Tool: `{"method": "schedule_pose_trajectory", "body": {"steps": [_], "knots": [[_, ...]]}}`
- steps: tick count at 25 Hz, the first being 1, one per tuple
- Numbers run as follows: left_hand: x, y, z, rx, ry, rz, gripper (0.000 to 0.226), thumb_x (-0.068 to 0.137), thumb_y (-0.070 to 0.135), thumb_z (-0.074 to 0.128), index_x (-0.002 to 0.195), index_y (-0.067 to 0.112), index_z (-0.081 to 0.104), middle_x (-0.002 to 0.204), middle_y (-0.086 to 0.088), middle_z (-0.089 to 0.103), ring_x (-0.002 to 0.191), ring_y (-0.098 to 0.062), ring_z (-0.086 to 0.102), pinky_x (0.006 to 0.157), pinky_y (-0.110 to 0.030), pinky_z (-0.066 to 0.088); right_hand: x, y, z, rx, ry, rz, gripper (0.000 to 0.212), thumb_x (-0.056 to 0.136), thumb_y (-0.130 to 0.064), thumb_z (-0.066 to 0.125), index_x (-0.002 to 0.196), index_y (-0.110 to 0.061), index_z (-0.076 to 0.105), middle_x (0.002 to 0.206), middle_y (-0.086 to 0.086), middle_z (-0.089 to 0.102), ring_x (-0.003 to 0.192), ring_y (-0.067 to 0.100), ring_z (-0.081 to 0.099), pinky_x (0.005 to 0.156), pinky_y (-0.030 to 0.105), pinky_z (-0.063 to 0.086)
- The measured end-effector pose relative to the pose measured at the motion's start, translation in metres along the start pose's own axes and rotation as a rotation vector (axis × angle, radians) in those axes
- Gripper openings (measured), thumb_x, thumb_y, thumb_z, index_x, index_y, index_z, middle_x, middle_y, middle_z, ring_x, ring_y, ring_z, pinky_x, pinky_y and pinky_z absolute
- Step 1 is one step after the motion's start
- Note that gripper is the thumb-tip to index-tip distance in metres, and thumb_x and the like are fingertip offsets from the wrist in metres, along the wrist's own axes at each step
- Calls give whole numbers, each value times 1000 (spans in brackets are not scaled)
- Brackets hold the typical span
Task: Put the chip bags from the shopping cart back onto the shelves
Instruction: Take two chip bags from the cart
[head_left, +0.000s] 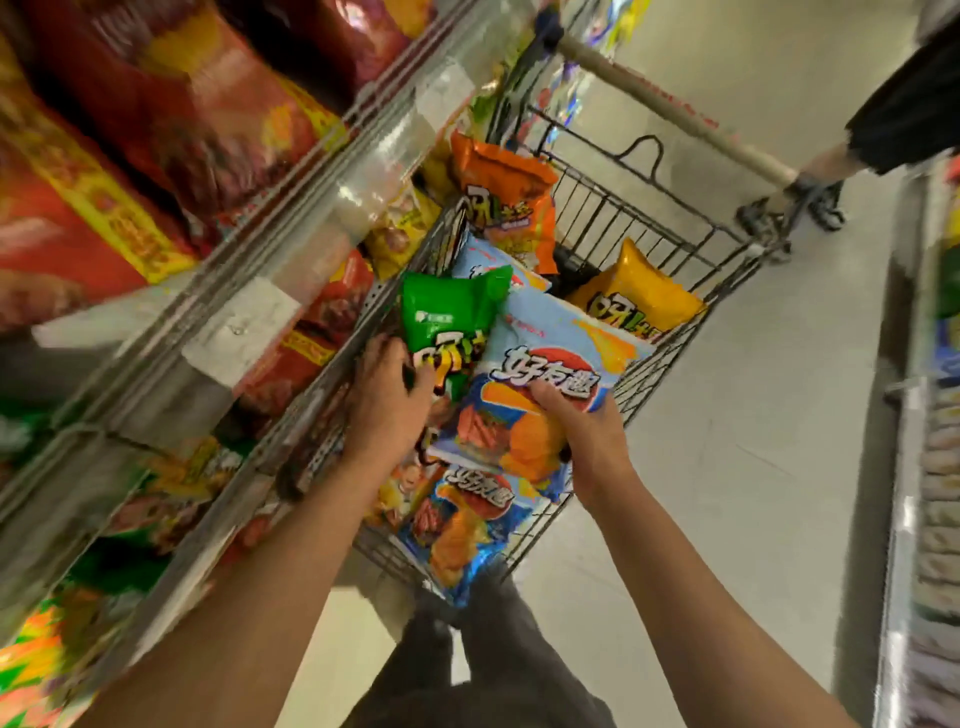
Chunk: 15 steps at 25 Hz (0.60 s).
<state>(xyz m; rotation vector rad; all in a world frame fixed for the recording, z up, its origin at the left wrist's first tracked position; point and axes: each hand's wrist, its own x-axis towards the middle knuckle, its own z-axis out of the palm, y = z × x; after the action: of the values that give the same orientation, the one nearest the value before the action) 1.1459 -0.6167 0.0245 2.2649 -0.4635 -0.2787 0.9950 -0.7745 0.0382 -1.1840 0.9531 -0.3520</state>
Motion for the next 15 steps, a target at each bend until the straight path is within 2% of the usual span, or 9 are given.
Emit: {"method": "schedule_pose_trajectory", "body": {"steps": [2,4,6,8,10,12,13,15], "knots": [[-10,12,-24,-111,10,30,16,99,27,55,91,14,49,82,-7,57,79,-17,52,68,-36,36,-27,-23,-11,-19,15,-40,62,73,-28,87,129,-19,63,112,4,78,100,26,76,77,39,63],[-21,24,-48,-223,69,27,16,101,35,52,91,24,45,75,9,54,62,-2,45,57,-28,30,-49,-45,-25,-56,-9,-93,60,74,-33,85,129,-22,64,114,2,78,102,25,76,82,42,62],[-39,41,-67,-399,135,-65,14,102,42,52,95,30,49,74,16,58,61,3,53,55,-16,39,-65,-63,-39,-56,-56,-111,58,76,-34,83,129,-23,63,115,3,77,102,25,76,80,40,62],[-67,57,-77,-596,167,-141,18,101,43,56,86,31,52,66,19,62,53,3,57,48,-18,47,-80,-72,-53,-41,-116,-90,60,74,-36,83,129,-22,64,116,6,77,102,27,76,76,38,63],[-97,65,-81,-698,139,-230,23,92,51,64,87,29,57,69,15,67,54,2,59,54,-28,52,-93,-68,-70,-26,-201,-41,64,71,-40,86,128,-21,65,119,11,76,105,33,74,79,42,63],[-123,72,-83,-791,76,-315,44,77,59,69,102,23,60,79,-4,71,63,-18,64,57,-39,51,-103,-58,-87,-12,-286,7,68,72,-40,88,131,-18,63,121,14,74,107,37,73,84,48,61],[-135,74,-81,-804,51,-326,54,73,59,70,108,20,60,80,-13,69,63,-25,62,56,-39,48,-108,-54,-97,-7,-306,19,69,72,-37,90,131,-17,62,120,15,74,107,38,73,85,49,61],[-160,81,-74,-780,22,-324,57,70,57,71,116,24,65,84,-2,74,68,-27,67,61,-35,50,-115,-44,-115,-12,-302,29,72,67,-33,93,130,-16,63,118,15,75,105,38,73,86,51,61]]}}
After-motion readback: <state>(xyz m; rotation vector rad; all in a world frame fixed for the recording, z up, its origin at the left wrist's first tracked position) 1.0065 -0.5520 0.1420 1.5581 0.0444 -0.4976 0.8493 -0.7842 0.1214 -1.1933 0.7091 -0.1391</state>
